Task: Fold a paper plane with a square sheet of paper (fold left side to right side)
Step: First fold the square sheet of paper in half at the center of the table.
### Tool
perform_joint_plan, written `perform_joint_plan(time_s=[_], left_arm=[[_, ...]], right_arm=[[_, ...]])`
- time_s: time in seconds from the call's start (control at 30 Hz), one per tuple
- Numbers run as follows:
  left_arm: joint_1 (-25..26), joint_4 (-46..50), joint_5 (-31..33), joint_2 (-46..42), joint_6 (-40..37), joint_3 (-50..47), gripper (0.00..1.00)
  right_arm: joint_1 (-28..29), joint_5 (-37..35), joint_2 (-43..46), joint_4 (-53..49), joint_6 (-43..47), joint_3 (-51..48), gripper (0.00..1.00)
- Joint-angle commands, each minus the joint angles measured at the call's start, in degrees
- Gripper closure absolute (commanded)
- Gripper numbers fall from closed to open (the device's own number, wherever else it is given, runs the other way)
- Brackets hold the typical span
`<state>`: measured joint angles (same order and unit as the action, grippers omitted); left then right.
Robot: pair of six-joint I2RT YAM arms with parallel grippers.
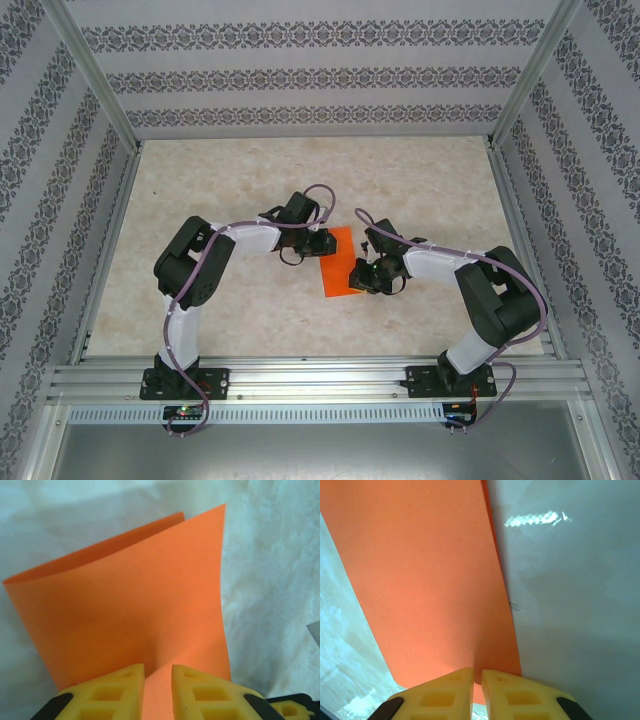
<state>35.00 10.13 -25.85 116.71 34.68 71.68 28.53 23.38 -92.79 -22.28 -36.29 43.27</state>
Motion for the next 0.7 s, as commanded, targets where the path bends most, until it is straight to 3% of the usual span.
perform_joint_plan(time_s=[0.0,0.67], left_arm=[[-0.3,1.8,3.2,1.1,-1.7,1.5,0.77],[-6.3,2.8,5.0,3.6,-1.3,4.7,0.74]], right_arm=[[0.6,-6.5,-2.9,-3.9,0.9,-1.2,0.84],[0.7,-6.7,-3.2,-4.5,1.3,-1.3,0.84]])
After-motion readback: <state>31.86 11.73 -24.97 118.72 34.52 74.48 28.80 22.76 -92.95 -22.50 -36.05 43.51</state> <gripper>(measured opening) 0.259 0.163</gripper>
